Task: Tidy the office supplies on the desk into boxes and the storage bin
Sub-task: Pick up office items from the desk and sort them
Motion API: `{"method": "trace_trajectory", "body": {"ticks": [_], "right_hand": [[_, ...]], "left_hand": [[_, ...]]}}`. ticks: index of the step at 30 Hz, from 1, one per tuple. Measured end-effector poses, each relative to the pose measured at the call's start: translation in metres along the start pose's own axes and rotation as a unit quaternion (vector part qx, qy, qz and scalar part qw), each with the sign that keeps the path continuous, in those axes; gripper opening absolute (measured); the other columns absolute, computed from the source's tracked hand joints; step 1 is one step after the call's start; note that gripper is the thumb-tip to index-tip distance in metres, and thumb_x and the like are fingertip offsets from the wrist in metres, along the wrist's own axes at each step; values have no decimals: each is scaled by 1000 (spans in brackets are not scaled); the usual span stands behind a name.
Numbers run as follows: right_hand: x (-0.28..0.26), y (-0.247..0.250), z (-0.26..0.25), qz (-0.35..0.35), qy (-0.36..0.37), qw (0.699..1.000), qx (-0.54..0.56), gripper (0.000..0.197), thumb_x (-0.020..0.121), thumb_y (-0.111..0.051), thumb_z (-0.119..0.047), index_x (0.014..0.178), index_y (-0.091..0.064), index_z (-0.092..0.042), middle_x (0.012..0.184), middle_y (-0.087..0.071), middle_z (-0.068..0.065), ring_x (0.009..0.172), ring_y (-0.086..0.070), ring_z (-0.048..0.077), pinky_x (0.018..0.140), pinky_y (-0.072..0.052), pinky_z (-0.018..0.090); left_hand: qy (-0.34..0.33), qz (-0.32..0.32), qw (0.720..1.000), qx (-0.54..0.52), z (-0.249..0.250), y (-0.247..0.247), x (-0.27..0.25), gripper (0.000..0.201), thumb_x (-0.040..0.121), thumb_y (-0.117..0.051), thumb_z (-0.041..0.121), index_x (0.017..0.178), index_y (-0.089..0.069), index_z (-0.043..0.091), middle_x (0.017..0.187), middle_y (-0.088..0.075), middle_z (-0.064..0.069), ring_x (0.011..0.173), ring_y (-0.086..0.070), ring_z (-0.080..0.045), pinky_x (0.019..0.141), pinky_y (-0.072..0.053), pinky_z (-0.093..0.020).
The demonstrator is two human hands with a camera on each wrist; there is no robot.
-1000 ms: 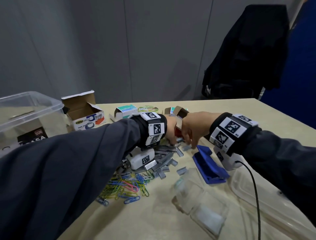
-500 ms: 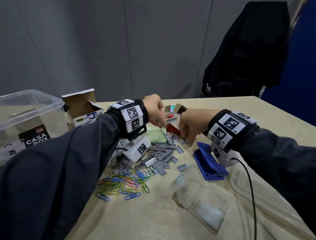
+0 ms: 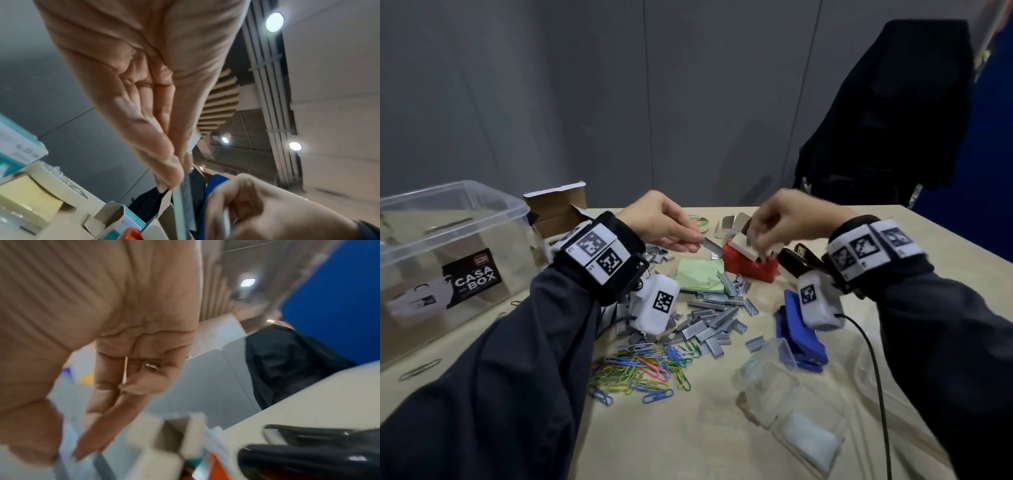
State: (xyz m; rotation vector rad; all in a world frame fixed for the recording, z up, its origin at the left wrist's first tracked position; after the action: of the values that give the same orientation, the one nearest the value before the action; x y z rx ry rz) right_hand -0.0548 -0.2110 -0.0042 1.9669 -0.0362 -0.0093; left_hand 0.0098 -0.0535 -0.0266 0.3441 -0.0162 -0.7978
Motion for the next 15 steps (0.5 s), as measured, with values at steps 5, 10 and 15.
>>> {"method": "trace_trajectory", "body": {"ticks": [5,10,15], "right_hand": [[-12,38,-15,131,80,936,317,12,84,-73,-4,95,-70,-7,91,-72,8,82,-68,9,68,-55,18],[-8,29,-15,168,102,904,379,25,76,-78,-14,100,-72,-6,78,-71,-1,76,-67,10,72,-54,19],[-1,25,-15,160,101,916,354,23,79,-78,-8,101,-73,-4,83,-76,-1,78,-71,8,69,-52,15]], "left_hand": [[22,23,993,-114,-13,9,-1,32,71,-76,3,98,-68,-12,89,-72,-22,71,-73,-19,55,-57,-19],[20,28,974,-225,-13,10,-2,39,66,-73,4,101,-65,-12,93,-72,-24,79,-74,-23,57,-58,-19],[9,7,947,-321,-9,2,0,42,68,-71,6,107,-64,-11,98,-71,-23,80,-74,-22,61,-59,-19]]}}
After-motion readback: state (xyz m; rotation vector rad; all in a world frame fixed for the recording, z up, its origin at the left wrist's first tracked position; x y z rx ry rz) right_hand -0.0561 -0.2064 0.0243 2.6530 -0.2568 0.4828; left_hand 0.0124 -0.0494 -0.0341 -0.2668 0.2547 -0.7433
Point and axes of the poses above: each hand's wrist, its own x-axis towards the middle knuckle, its own y-axis out of the back of the hand, z = x × y, the point moved 10 cm from there along x, towards the middle knuckle
